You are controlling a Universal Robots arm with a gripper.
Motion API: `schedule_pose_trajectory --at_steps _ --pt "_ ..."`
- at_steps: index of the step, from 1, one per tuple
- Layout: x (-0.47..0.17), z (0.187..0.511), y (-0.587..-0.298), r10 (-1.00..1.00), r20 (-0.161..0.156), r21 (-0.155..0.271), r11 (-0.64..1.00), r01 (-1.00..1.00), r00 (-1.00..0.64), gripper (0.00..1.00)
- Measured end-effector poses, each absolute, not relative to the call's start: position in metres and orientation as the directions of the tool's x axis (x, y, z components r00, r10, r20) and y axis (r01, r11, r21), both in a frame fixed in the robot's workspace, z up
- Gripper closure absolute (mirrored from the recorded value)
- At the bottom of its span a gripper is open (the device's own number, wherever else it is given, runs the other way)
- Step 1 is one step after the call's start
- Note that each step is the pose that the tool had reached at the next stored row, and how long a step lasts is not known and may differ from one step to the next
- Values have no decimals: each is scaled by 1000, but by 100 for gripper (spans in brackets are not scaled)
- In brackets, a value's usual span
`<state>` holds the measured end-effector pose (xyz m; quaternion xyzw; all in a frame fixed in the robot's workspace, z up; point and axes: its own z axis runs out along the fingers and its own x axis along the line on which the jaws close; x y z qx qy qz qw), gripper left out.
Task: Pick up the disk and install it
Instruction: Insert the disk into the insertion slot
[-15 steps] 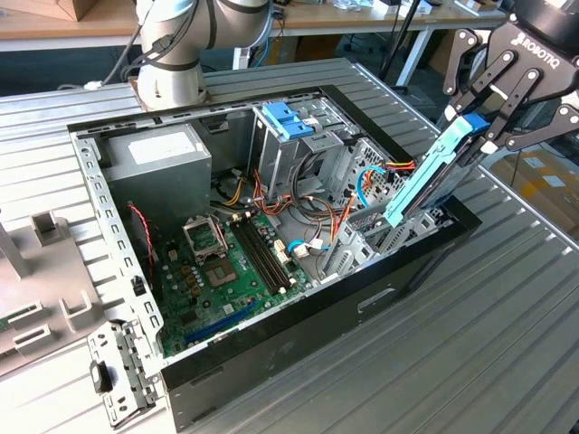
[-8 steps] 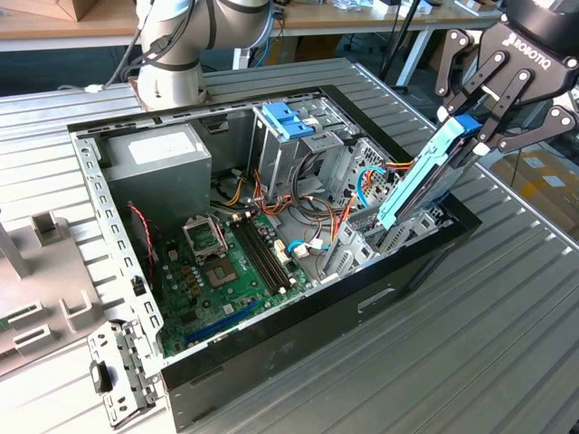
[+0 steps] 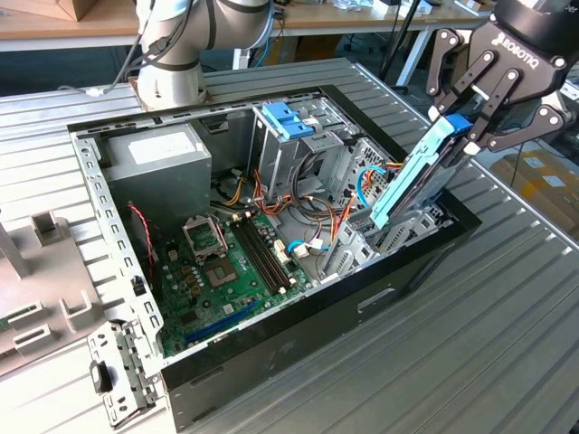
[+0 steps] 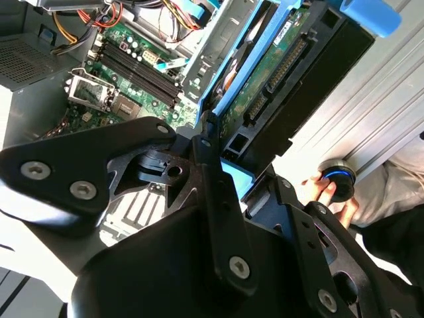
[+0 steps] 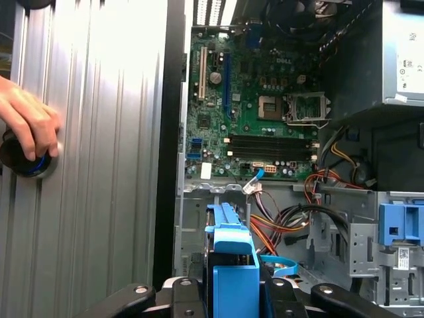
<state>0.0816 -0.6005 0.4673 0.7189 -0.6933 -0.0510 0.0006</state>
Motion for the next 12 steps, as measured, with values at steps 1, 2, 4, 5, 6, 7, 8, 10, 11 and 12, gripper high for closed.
schedule_pose_trajectory --at_steps 1,2,4,5,6,7,8,10,11,12 --pt "81 467 -600 -997 -72 72 -39 -997 33 63" --pt "79 467 -600 -997 -72 72 -39 -997 34 63" --pt "78 466 -599 -997 -72 72 -39 -997 34 63" --pt "77 465 -598 -997 -72 72 -39 -997 34 63" --pt "77 465 -597 -997 -72 72 -39 -997 34 63" --pt "77 464 -596 -997 -72 72 -39 -997 34 63" --pt "77 464 -595 -997 -72 72 -39 -997 34 63" --pt "76 463 -594 -997 -72 72 -39 -997 34 63" --pt "76 463 -594 -997 -72 72 -39 -997 34 63" --pt "76 463 -594 -997 -73 72 -39 -997 33 63"
